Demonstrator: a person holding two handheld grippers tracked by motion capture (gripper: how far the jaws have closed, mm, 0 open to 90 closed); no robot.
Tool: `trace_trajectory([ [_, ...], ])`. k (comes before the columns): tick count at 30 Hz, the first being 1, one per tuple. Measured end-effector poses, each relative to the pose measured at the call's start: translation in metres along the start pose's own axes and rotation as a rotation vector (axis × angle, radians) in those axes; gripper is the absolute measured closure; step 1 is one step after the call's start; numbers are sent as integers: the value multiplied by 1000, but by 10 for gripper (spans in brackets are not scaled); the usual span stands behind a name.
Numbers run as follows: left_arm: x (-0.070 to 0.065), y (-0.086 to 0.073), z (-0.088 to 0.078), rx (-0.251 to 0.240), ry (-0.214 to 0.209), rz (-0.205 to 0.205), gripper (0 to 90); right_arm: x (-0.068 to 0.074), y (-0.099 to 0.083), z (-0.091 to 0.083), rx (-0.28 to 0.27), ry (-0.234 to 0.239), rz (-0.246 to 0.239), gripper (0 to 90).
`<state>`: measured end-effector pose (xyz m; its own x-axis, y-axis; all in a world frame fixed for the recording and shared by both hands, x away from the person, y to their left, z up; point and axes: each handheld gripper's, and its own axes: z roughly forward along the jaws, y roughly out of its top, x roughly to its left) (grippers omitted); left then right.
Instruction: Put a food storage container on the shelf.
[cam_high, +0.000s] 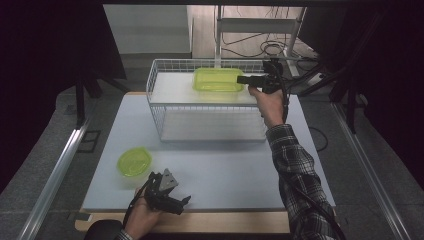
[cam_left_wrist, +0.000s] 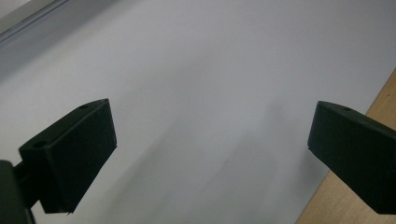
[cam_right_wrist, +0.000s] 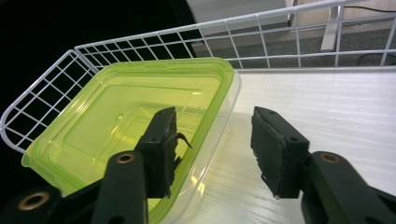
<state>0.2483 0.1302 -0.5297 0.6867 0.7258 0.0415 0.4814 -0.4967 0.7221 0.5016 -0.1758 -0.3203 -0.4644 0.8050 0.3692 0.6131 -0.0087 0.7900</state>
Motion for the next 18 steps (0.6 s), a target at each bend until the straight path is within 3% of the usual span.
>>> trace_trajectory([
  [10,1,0,-1,-7,-2,-12,8,7,-2,-15,3,57,-45,372],
  [18,0,0,0,-5,2,-2,7,15,-10,-30,23,87,-112,301],
])
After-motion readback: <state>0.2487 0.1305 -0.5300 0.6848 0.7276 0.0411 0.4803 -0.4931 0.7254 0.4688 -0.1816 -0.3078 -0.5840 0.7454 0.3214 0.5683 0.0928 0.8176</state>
